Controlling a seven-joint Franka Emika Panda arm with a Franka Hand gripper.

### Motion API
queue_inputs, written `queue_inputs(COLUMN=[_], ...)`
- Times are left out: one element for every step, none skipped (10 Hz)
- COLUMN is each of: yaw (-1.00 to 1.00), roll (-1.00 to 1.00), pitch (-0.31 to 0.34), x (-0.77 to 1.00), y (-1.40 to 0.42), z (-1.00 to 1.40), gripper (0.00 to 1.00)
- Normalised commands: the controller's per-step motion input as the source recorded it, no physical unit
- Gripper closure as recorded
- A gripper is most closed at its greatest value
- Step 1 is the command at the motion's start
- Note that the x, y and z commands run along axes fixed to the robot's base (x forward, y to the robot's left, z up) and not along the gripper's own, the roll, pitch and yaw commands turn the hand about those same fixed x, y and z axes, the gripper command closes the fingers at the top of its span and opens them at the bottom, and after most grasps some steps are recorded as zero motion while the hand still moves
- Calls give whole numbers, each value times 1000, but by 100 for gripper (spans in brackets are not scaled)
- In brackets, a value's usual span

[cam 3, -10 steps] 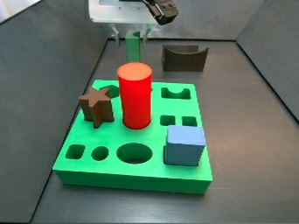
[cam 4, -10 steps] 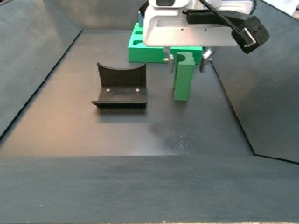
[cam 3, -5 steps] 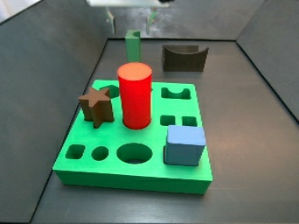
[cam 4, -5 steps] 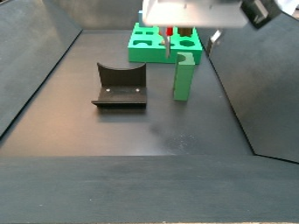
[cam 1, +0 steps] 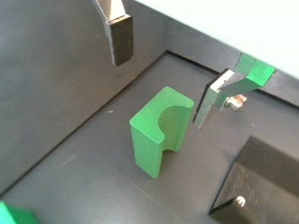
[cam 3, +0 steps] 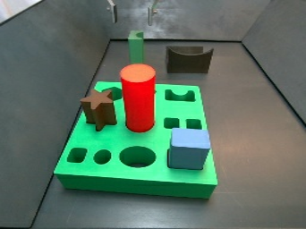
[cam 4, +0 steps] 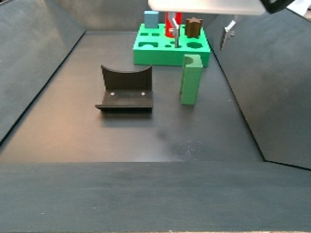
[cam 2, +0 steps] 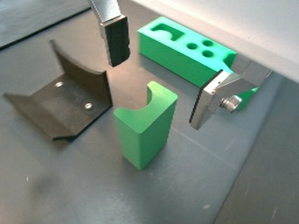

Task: Pick up the arch object. Move up. Rotate the arch object. Move to above the board. Insert the arch object.
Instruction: Rotate the arch object.

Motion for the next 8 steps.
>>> queue_inputs(yaw=[-1000,-1000,-1000,-1000,-1000,-1000,-1000,-1000], roll=[3,3,3,3,3,3,4,4], pitch=[2,1,1,0,0,0,0,0], x=[35,33,31,32,33,33,33,34], y=[42,37,34,30,27,27,26,26], z=[-54,-45,-36,-33,-32,-31,-31,-30], gripper=[0,0,0,0,0,0,0,0])
